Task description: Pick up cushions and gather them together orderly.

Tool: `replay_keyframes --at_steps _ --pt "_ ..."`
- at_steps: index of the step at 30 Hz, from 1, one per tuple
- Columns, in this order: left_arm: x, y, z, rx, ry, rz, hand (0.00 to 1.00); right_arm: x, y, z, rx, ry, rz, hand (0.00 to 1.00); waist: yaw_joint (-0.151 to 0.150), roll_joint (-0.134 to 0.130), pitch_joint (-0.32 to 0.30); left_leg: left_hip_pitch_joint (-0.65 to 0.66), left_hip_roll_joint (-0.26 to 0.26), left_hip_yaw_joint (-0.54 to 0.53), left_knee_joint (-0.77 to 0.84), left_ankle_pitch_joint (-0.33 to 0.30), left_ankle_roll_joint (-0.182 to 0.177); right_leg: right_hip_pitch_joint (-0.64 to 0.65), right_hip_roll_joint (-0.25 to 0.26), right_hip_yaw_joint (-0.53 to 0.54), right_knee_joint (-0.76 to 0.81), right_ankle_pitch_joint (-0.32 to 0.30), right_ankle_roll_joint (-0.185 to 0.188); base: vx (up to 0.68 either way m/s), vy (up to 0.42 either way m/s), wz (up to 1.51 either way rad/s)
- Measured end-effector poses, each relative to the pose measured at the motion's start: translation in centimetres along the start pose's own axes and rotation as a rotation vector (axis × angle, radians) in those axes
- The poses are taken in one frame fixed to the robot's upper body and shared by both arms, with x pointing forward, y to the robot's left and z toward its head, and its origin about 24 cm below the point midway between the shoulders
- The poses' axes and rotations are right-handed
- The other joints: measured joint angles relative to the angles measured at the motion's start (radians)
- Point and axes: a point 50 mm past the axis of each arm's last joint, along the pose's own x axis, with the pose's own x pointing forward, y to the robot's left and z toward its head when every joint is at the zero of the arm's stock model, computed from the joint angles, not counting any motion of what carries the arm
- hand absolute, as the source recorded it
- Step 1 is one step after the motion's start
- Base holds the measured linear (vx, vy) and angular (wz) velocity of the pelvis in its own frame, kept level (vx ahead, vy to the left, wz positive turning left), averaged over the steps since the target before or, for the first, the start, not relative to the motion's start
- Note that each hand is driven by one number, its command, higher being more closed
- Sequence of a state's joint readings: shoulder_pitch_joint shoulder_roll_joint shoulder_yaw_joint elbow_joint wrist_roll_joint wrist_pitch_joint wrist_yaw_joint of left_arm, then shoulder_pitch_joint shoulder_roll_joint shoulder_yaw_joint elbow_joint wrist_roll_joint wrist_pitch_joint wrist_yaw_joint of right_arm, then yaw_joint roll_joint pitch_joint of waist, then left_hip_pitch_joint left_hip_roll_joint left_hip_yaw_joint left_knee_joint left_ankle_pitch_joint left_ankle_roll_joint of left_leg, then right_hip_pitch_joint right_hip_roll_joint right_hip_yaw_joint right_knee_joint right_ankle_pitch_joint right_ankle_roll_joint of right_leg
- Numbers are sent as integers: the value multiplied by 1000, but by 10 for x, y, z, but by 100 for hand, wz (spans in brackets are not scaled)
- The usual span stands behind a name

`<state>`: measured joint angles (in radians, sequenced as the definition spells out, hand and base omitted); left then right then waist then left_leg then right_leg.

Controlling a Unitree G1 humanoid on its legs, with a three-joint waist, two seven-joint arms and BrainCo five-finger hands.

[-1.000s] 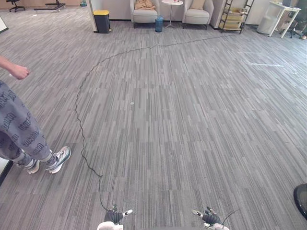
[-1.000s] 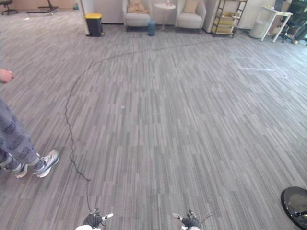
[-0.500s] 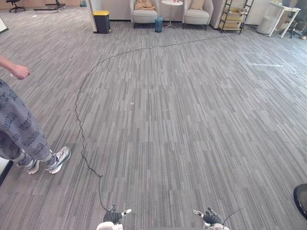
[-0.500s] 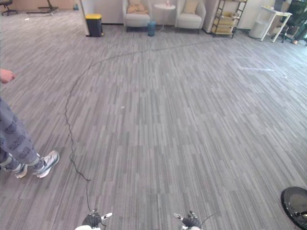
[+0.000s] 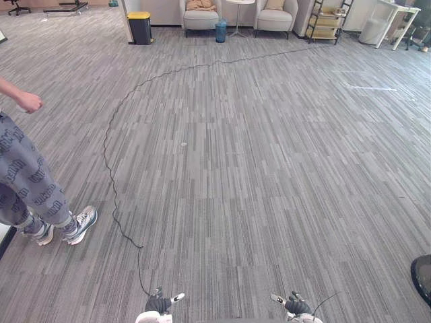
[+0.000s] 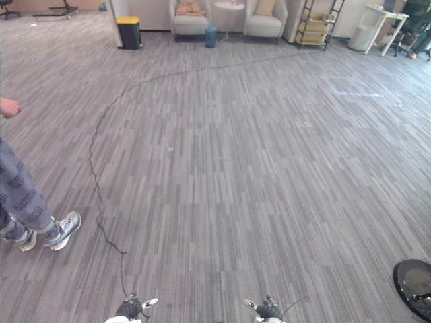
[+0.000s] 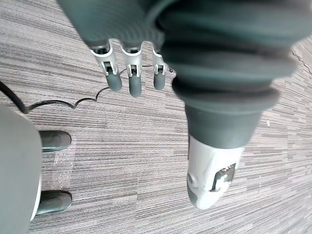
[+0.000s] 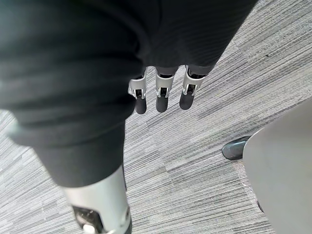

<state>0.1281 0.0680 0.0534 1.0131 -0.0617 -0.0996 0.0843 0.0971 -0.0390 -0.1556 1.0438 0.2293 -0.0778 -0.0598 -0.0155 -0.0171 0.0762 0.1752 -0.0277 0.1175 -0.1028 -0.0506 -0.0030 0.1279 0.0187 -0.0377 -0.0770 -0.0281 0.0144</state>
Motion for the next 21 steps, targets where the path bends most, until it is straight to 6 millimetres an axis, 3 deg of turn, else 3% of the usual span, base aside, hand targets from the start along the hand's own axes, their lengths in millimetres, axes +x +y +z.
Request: replay_keyframes --at_steps 5,7,8,9,10,12,14,15,17,18,19,20,21 --pt "2 0 6 -2 -11 1 0 2 2 7 -28 -12 4 0 0 3 27 -25 3 -2 14 -12 -10 -42 1 -7 66 -35 -6 -12 -10 2" --pt "5 3 15 -18 -33 12 0 3 2 11 -13 -22 0 0 2 -4 58 -112 6 -3 161 -91 -16 -111 -7 -12 182 -100 -12 -22 -52 6" --pt "6 5 19 -56 -46 25 0 4 0 15 -6 -34 -6 0 6 -1 81 -165 20 1 292 -167 -25 -137 -6 -13 256 -153 -20 -29 -52 -1" --pt "6 5 20 -64 -49 25 0 4 -1 16 -7 -38 -9 0 7 3 86 -180 26 5 334 -194 -31 -146 -5 -13 284 -171 -21 -2 -42 -6" --pt "5 5 20 -85 -51 30 0 4 -2 18 -7 -46 -10 0 9 10 92 -196 40 13 414 -240 -61 -155 -5 -12 340 -210 -32 109 -4 2" --pt "5 9 24 -110 -73 42 0 3 0 21 0 -68 -5 0 9 -1 102 -281 68 91 635 -249 -87 -150 -26 -17 391 -267 -41 168 -3 22" --pt "5 8 30 -169 -96 53 0 4 2 24 0 -75 -4 0 14 7 117 -374 131 160 795 -290 -56 -106 -40 -36 387 -294 -43 254 26 34" --pt "5 8 31 -177 -105 50 0 4 0 25 -3 -72 -12 0 18 5 123 -420 148 184 774 -294 -47 -72 -69 -46 385 -317 -29 304 60 24" --pt "5 8 32 -179 -109 50 0 5 0 26 -5 -75 -11 0 22 4 123 -457 135 177 687 -269 -43 -53 -101 -41 377 -337 -9 303 146 0" --pt "5 7 34 -177 -117 46 0 5 2 28 -7 -79 -10 0 22 6 123 -489 120 161 566 -202 -52 -30 -128 -30 350 -349 11 470 273 -24" --pt "5 6 37 -165 -128 37 0 7 4 30 -10 -77 -11 0 25 5 124 -508 104 128 447 -91 -63 -4 -149 -9 313 -361 31 422 271 -30" --pt "6 6 38 -165 -129 36 0 7 4 30 -11 -75 -10 0 28 4 124 -507 99 123 426 -47 -69 6 -158 -1 300 -361 32 574 378 -48" --pt "6 5 39 -162 -131 32 0 8 6 28 -20 -61 -9 0 32 -9 117 -494 69 136 435 -14 -30 32 -183 24 255 -359 22 525 306 -38"
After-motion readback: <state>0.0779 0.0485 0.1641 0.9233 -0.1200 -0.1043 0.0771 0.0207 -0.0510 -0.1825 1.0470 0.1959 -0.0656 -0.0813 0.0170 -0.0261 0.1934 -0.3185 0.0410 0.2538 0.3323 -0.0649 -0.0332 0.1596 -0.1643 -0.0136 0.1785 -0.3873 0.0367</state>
